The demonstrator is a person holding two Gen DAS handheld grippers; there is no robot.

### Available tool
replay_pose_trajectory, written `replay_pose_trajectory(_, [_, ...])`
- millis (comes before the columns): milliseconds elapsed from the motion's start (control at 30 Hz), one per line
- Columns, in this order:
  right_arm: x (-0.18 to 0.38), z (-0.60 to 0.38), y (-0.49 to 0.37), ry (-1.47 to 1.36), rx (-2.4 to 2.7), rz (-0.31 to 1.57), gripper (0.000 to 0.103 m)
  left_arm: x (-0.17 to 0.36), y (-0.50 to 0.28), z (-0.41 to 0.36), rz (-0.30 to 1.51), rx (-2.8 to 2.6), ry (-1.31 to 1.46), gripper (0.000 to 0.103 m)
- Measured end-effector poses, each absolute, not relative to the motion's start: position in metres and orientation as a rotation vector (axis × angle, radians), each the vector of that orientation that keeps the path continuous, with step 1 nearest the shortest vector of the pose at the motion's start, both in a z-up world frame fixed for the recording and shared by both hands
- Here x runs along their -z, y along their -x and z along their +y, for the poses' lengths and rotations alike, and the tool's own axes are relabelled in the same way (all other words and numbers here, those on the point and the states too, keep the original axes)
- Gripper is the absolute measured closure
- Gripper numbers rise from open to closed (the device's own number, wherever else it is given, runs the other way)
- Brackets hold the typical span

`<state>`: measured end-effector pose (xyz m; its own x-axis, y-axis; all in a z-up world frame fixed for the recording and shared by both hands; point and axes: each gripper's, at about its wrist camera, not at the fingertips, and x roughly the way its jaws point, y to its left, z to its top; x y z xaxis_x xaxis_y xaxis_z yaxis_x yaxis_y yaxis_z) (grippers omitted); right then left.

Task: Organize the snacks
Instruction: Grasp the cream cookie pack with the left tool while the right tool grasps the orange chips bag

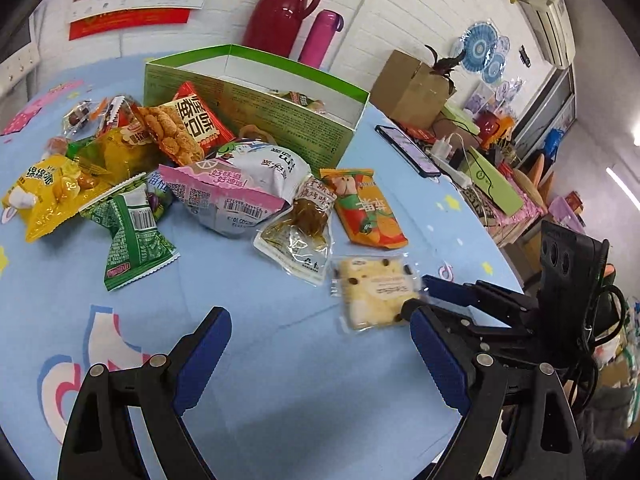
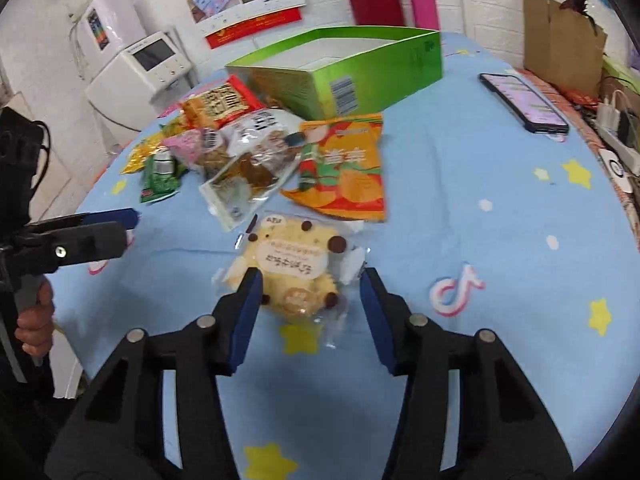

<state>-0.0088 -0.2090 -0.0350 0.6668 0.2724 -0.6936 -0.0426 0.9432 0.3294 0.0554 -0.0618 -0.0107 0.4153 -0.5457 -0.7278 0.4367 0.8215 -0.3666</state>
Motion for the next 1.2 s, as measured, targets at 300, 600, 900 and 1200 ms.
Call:
replay_pose_trajectory(300, [0.005,-0.248,0.000,-0.252,-0.001,0.747,0.037,0.013,-0.049,-0.092,0.931,0.639,0.005,0.010])
replay_pose_trajectory(600, [0.013,-0.259,-0.066,-0.276,-0.070,0.812,0.019,0.036,-0.065,-0.136,1.010,0.628,-0.033,0.009])
replay_pose_trajectory(900, [0.036,-0.247,-0.101,-0.217,-0.105,0.883,0.019,0.040,-0.065,-0.157,0.980,0.621,-0.162,0.000])
replay_pose_trajectory(1200, [0.034,-0.254,-0.078,-0.192,-0.047,0.863,0.052,0.042,-0.067,-0.158,0.919,0.578,-0.258,0.026])
